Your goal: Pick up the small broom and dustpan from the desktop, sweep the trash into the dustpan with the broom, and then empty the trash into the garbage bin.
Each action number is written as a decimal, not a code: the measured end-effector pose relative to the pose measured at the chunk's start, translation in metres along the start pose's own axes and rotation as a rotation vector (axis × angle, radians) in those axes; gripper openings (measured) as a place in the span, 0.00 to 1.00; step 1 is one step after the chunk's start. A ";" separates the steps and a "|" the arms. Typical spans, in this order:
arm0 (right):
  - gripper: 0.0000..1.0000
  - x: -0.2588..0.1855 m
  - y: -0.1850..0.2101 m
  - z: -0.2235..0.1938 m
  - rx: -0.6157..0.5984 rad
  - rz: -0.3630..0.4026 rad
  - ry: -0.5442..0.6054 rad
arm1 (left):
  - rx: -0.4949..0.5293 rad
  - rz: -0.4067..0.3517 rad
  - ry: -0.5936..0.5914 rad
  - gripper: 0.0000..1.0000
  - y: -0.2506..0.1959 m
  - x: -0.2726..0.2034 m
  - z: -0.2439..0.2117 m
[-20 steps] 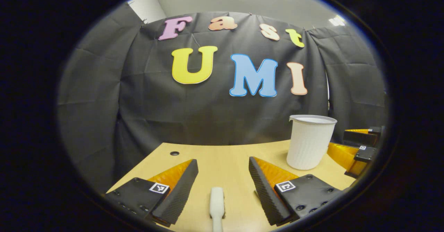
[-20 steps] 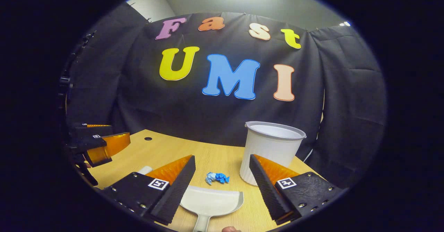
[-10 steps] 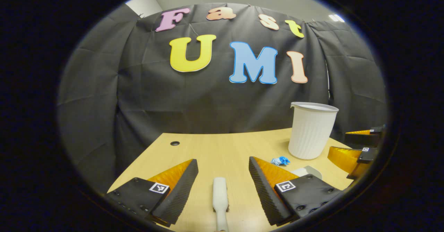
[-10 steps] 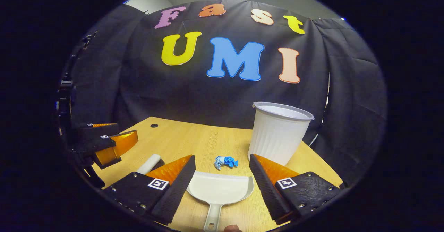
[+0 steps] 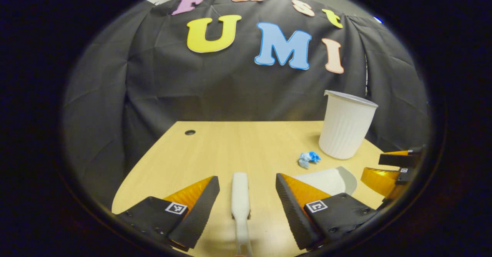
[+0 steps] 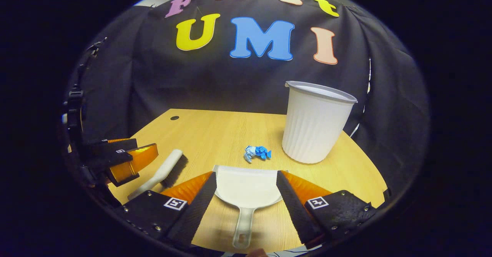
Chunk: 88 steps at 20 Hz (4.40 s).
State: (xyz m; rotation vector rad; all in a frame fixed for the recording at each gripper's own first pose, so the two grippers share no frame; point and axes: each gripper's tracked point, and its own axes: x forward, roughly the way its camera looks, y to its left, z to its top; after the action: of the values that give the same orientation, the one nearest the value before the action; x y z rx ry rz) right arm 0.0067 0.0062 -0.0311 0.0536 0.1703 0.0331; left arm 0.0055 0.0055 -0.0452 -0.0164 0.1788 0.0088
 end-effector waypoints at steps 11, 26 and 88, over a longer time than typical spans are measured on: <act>0.98 0.016 -0.006 -0.066 0.119 0.000 0.290 | 0.020 0.008 0.322 0.96 0.004 0.019 -0.080; 0.98 0.048 0.006 -0.121 0.093 0.024 0.560 | 0.022 0.014 0.515 0.96 0.015 0.052 -0.126; 0.31 0.071 -0.075 -0.088 -0.093 0.243 0.664 | 0.561 -0.678 0.595 0.46 -0.193 0.230 -0.081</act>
State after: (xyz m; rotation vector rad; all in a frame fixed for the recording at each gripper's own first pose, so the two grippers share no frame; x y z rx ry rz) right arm 0.0642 -0.0617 -0.1342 -0.0319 0.8252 0.3023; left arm 0.2192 -0.1868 -0.1632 0.4855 0.7581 -0.7291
